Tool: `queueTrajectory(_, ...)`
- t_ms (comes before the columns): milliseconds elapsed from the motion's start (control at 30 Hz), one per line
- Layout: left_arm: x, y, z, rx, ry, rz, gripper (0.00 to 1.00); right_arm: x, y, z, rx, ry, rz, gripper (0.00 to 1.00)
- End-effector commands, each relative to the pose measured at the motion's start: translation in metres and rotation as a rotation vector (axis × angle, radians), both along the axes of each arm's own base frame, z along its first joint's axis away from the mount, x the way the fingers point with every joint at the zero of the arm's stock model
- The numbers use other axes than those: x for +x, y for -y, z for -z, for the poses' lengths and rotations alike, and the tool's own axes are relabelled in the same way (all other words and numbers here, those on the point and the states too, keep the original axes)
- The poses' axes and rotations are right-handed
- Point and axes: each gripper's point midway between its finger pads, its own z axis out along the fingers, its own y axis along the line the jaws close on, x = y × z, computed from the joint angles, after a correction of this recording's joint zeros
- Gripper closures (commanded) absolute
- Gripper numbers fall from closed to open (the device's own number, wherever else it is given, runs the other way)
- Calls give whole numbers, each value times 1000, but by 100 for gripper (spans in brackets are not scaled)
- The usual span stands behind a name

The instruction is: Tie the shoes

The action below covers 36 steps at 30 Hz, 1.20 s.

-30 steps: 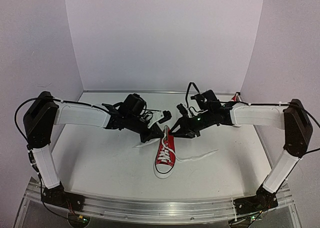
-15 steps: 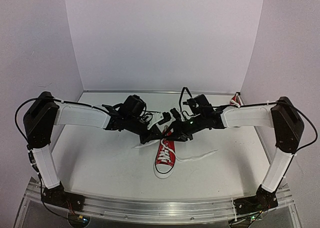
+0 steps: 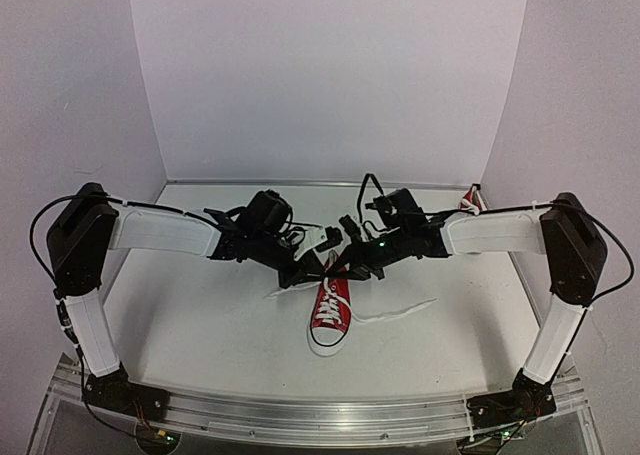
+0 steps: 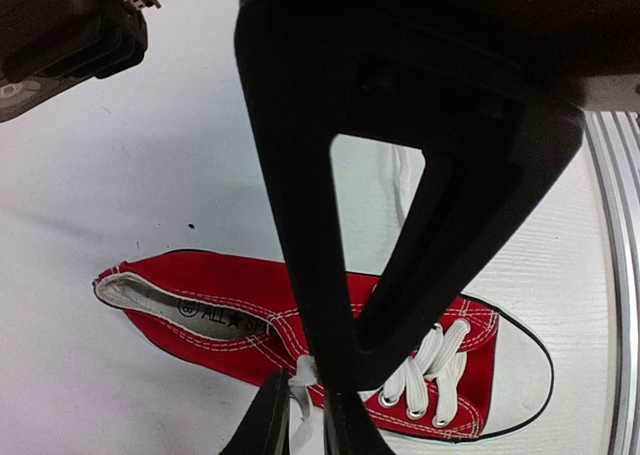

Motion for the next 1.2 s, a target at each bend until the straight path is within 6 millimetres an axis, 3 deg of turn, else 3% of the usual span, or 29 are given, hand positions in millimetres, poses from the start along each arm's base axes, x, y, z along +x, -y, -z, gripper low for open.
queueTrajectory(0,-4,-13,-16,26,77,23,66,4,0,-23,25,70,19,100)
queueTrajectory(67,-8,-20,-14,37,79,34,58,3,4,-25,19,75,24,100)
queueTrajectory(200,-14,-21,-15,30,69,58,53,0,8,-24,1,81,28,100)
queueTrajectory(500,-7,7,-22,-53,54,61,39,-5,15,-26,-28,81,21,100)
queueTrajectory(700,-6,22,-19,-73,46,82,48,-7,19,-26,-37,79,27,100)
queueTrajectory(1000,-8,28,-13,-79,38,91,64,-7,19,-26,-39,77,31,100)
queueTrajectory(1167,-7,28,-11,-76,46,84,66,-6,19,-26,-40,74,36,100)
